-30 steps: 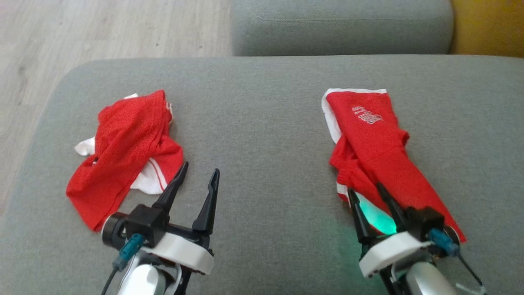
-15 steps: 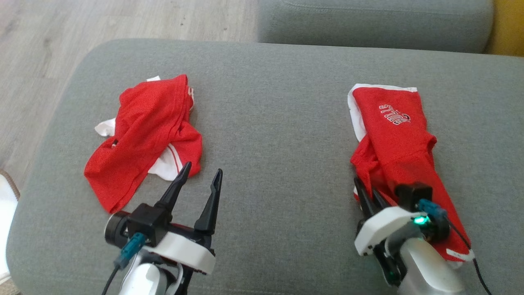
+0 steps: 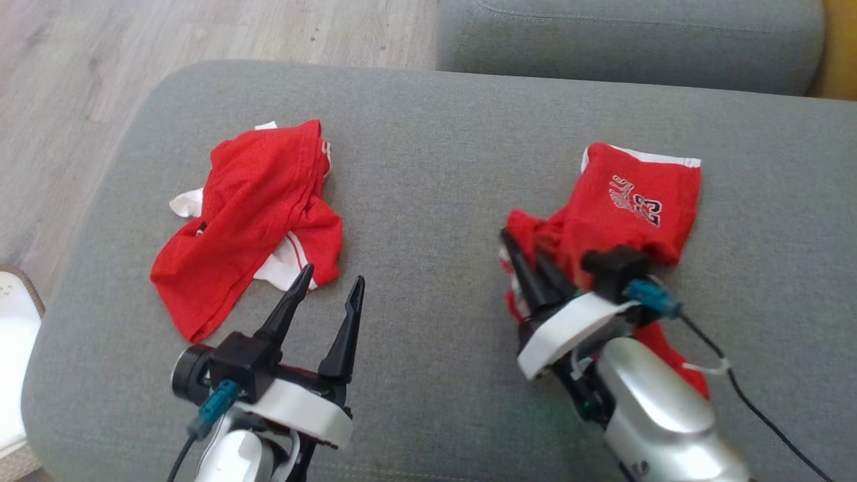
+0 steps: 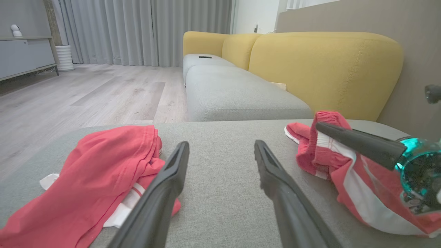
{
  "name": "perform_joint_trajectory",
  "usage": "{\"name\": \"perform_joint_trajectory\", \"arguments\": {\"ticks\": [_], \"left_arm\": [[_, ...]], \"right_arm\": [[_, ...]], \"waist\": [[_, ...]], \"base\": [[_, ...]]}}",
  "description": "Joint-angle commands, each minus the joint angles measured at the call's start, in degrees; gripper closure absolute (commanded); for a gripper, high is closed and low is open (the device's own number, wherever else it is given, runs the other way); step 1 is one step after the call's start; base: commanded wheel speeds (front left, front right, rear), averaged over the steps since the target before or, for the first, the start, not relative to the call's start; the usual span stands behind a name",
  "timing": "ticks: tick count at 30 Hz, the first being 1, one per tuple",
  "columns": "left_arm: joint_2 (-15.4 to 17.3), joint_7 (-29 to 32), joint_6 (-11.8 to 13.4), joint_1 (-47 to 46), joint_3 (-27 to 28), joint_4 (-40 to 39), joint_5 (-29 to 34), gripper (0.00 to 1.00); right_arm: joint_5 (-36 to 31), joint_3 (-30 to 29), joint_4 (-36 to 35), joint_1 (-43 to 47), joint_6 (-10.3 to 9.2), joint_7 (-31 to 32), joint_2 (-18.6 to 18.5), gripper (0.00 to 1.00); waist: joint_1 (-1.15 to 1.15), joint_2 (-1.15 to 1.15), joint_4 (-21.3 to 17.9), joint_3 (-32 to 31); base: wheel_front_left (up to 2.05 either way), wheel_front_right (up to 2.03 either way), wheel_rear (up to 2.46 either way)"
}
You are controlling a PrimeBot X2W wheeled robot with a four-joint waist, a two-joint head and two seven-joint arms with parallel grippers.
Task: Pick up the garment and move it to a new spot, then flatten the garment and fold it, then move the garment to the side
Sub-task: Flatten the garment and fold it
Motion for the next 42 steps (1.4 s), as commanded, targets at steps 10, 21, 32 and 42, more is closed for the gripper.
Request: {"name": "perform_joint_trajectory", "arguments": {"ticks": [10, 21, 32, 42], "left_arm": [[-0.3, -0.3, -0.2, -2.3, 1.9, -1.7, 0.1, 0.0], [-0.3, -0.3, 0.4, -0.6, 4.4, -2.1, -0.6, 0.0], [-0.3, -0.3, -0.1, -1.0, 6.1, -2.8, -2.8, 0.0], [-0.3, -0.3, -0.5, -1.2, 6.0, -2.1, -3.3, 0.0]], "right_arm": [[3.2, 12.0, 5.7, -5.1, 0.43, 0.0, 0.2, 0.0], [-1.8, -2.6, -1.0, -0.1, 0.43, -0.8, 0.0, 0.0], [-11.1, -22.6, -20.9, 19.5, 0.43, -0.8, 0.2, 0.0], [-9.3, -24.7, -23.4, 26.6, 0.43, -0.8, 0.2, 0.0]], "waist": [[0.0, 0.0, 0.3, -0.3], [0.0, 0.0, -5.8, -3.0], [0.0, 0.0, -12.4, -2.3], [0.0, 0.0, -15.0, -1.6]], "base": [[0.0, 0.0, 0.0], [0.0, 0.0, 0.0], [0.0, 0.0, 0.0], [0.0, 0.0, 0.0]]}}
